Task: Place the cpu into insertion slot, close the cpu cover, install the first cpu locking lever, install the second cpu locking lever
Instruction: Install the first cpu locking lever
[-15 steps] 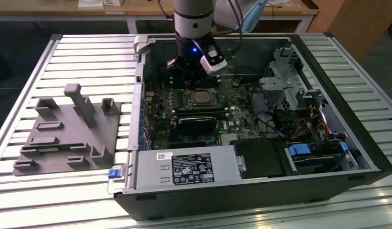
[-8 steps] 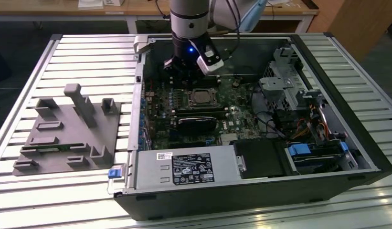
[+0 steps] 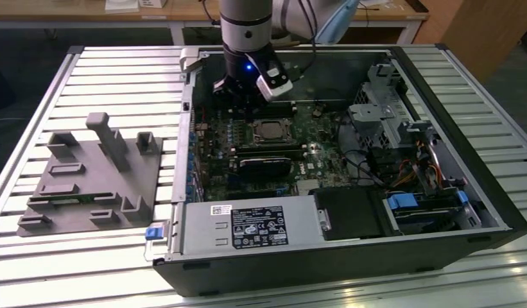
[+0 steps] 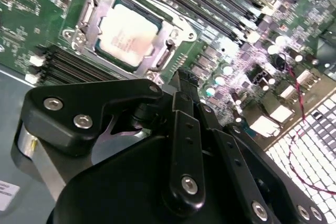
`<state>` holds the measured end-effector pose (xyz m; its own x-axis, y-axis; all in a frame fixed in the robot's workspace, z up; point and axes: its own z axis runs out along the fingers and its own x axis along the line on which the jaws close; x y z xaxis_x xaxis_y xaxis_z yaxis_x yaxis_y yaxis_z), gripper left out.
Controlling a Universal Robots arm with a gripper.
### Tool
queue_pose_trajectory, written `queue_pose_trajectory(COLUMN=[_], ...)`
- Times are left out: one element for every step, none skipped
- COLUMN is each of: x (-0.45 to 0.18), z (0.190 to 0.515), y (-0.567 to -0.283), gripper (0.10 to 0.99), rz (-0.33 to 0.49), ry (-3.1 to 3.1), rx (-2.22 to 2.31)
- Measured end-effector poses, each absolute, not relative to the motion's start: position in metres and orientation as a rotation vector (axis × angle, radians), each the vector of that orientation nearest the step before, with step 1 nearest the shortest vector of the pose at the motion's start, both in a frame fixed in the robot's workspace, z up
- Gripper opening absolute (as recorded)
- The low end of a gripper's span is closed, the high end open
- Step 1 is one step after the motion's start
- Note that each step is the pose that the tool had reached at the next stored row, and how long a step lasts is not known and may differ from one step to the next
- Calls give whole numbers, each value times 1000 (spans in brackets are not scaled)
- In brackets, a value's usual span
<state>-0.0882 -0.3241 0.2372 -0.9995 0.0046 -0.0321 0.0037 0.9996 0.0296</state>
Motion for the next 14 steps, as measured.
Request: queue_pose_trajectory(x=[-90,-92,-94,-95,-96,-97,-98,-99,-100,-101,-102,-102,-103,-103], z=[237,237,237,237,237,237,237,237,237,237,237,237,237,237], y=[-324,-324,-324,-324,-324,-324,-324,-324,-324,-324,-324,-324,-324,-324], gripper=[106,106,106,106,106,106,106,106,106,106,106,106,106,106], rz=[46,47,48,52,58,68,81,95,110,126,143,162,181,201], ry=[3109,3109,3109,3109,3109,3109,3108,3108,3107,3107,3106,3105,3104,3103], rx=[6,6,6,6,7,7,7,7,7,8,8,8,9,9])
